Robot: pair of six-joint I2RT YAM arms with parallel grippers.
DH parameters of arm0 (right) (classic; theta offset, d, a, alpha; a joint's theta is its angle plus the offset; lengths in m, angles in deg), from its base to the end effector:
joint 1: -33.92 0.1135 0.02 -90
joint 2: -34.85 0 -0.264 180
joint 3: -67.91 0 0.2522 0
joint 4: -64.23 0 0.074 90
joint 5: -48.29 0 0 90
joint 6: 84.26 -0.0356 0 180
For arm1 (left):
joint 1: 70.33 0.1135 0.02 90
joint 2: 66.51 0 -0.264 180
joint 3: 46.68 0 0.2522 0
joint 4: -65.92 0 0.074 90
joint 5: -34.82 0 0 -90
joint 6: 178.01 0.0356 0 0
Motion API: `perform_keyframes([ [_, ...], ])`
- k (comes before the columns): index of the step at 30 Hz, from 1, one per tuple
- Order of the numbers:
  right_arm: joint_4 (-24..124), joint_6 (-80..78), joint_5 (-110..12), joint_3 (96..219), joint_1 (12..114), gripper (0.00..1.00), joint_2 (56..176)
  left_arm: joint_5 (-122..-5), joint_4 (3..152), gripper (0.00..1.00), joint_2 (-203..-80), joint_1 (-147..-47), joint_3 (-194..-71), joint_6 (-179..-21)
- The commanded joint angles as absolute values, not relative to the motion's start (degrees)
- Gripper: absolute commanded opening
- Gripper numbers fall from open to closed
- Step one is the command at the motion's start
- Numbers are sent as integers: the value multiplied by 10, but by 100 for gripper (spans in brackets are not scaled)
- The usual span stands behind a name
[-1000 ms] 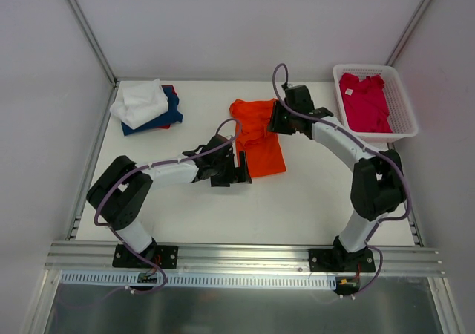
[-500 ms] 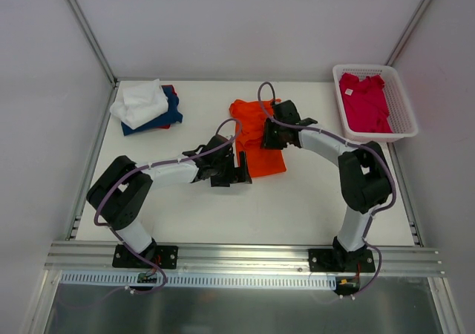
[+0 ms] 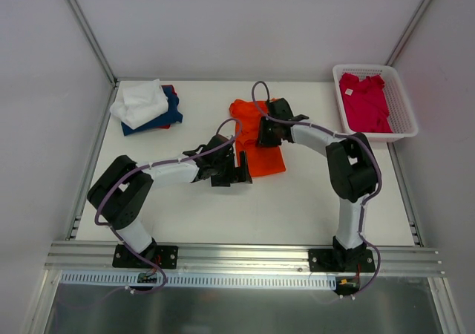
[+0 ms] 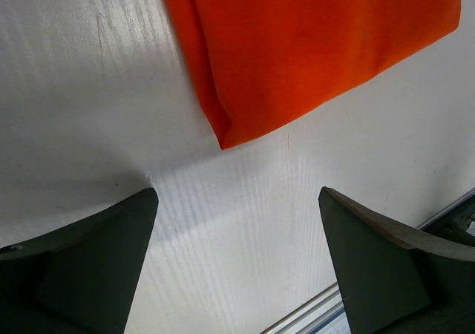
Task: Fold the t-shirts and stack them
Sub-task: Fold the tshirt
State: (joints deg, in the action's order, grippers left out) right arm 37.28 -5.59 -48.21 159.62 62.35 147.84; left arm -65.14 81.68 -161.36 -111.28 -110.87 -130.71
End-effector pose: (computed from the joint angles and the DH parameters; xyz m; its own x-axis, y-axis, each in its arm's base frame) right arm 0.3771 0.2087 0.1834 -0.7491 -0.1836 -0.6366 -0.4000 0.8913 0.2137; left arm 0.2486 -0.2238 0.1689 -0.9009 -0.1026 -0.4217 0.1695 0.8112 -0.5596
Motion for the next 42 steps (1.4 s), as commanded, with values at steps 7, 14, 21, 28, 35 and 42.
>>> perform_keyframes([
  [7, 375, -51, -490, 1705, 612, 25, 1530, -645, 850, 93, -1642, -1119, -1109, -1305],
  [14, 372, -58, -490, 1777, 588, 25, 1579, -647, 850, 93, -1642, -1119, -1107, -1305],
  [21, 372, -73, -465, 1841, 555, 26, 1614, -647, 851, 93, -1638, -1119, -1104, -1305],
  [28, 364, -88, -454, 1881, 513, 26, 1625, -644, 851, 93, -1635, -1119, -1101, -1305],
  [35, 361, -70, -457, 1778, 502, 30, 1537, -635, 858, 93, -1625, -1104, -1105, -1297],
  [42, 361, -59, -456, 1645, 500, 39, 1429, -637, 858, 94, -1616, -1088, -1106, -1288],
])
